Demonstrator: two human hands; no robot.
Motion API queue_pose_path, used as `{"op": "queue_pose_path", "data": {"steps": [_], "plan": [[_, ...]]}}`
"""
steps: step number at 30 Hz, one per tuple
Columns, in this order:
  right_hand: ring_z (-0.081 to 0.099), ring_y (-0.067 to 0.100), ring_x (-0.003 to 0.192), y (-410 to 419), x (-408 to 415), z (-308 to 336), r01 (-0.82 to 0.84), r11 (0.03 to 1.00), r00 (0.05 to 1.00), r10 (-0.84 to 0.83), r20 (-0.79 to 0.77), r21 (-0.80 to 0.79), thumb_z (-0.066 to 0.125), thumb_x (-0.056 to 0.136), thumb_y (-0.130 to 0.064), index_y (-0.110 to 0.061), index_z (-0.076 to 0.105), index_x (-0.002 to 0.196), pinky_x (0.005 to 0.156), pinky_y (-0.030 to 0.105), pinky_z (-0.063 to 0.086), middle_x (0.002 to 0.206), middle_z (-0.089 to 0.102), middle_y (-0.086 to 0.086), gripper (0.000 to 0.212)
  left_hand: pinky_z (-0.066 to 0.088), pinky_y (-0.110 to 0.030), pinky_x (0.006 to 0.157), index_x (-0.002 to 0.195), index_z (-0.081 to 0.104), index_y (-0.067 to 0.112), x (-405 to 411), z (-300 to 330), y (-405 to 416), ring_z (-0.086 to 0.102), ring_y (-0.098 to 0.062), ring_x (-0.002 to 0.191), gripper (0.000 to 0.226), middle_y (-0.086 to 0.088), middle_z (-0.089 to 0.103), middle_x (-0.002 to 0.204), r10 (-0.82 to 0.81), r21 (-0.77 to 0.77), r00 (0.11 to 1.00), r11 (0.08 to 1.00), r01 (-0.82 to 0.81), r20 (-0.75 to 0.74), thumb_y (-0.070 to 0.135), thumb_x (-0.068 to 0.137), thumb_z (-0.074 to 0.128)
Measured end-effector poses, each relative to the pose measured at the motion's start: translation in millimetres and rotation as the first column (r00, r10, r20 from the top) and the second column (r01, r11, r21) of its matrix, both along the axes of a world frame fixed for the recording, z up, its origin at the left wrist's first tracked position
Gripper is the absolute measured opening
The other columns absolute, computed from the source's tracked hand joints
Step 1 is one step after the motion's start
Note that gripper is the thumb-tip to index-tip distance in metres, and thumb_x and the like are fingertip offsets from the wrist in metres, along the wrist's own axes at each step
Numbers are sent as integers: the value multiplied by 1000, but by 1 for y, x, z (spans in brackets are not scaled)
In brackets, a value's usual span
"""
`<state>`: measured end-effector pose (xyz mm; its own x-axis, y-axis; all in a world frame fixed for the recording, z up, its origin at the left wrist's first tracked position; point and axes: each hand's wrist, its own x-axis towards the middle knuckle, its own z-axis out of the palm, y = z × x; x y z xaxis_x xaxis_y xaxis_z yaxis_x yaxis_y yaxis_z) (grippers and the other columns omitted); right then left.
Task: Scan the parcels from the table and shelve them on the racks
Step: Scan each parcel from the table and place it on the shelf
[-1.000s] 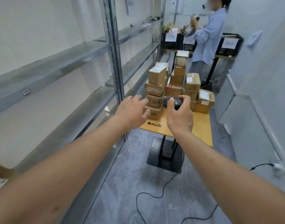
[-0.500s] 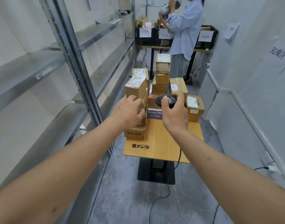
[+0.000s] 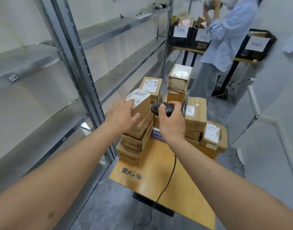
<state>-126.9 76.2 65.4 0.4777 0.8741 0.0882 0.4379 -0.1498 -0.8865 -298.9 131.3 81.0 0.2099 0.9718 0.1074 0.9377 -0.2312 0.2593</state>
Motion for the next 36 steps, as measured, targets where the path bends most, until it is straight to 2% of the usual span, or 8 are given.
{"op": "queue_pose_path", "data": {"steps": [3, 8, 13, 18, 23, 32, 34, 36], "plan": [[71, 19, 93, 23, 14, -3, -60, 998, 998, 59, -32, -21, 41, 93, -68, -42, 44, 122, 87, 48, 58, 104, 69, -10, 39, 48, -51, 107, 156, 38, 20, 8, -12, 15, 48, -32, 134, 72, -11, 41, 153, 86, -26, 995, 996, -85, 47, 55, 97, 61], [63, 15, 93, 49, 28, -5, -127, 990, 991, 124, -52, -55, 47, 104, -55, -37, 46, 129, 78, 36, 44, 105, 65, -11, 31, 53, -44, 94, 151, 36, 18, 8, -27, 42, 53, -28, 123, 81, -10, 47, 141, 234, -97, 951, 971, -219, 203, 57, 90, 72], [64, 14, 92, 67, 30, -5, -126, 991, 990, 122, -70, -48, 48, 103, -56, -38, 47, 125, 83, 41, 52, 102, 66, -13, 28, 43, -28, 71, 137, 48, 15, 0, -36, 56, 54, -17, 106, 75, 0, 57, 126, 285, -160, 879, 957, -241, 383, 50, 81, 84], [61, 6, 94, 74, 24, 5, -165, 986, 983, 164, -85, -6, 50, 105, -50, -36, 50, 125, 85, 38, 49, 99, 59, -24, 25, 51, -30, 89, 136, 50, 20, -9, -34, 57, 58, -14, 114, 77, 5, 58, 127, 206, -101, 829, 979, -180, 520, 38, 74, 93], [60, 4, 97, 75, 7, 24, -220, 974, 973, 223, -66, 47, 52, 104, -49, -36, 51, 125, 93, 46, 54, 102, 58, -24, 24, 49, -38, 105, 144, 48, 21, -22, -24, 55, 55, -15, 121, 91, 5, 55, 132, 98, 29, 838, 990, -135, 537, 29, 67, 97], [65, 19, 103, 60, -25, 52, -310, 945, 940, 321, -119, 100, 48, 96, -56, -38, 51, 120, 92, 56, 57, 102, 56, -22, 30, 44, -12, 90, 142, 50, 16, -49, -11, 35, 52, -8, 117, 86, 8, 50, 128, 89, 128, 822, 973, -192, 563, 10, 69, 95], [65, 21, 103, 55, -30, 56, -331, 937, 931, 343, -125, 111, 47, 94, -59, -37, 52, 118, 92, 57, 57, 103, 58, -20, 33, 44, -12, 86, 142, 49, 17, -56, -12, 30, 52, -7, 116, 87, 8, 51, 128, 120, 132, 830, 965, -226, 545, 12, 69, 96], [67, 22, 100, 50, -35, 58, -348, 929, 923, 362, -128, 123, 45, 89, -64, -39, 52, 115, 91, 57, 57, 102, 61, -18, 37, 47, -20, 92, 142, 49, 19, -64, -14, 25, 54, -10, 117, 89, 8, 52, 129, 145, 140, 833, 956, -257, 535, 11, 67, 97]]}}
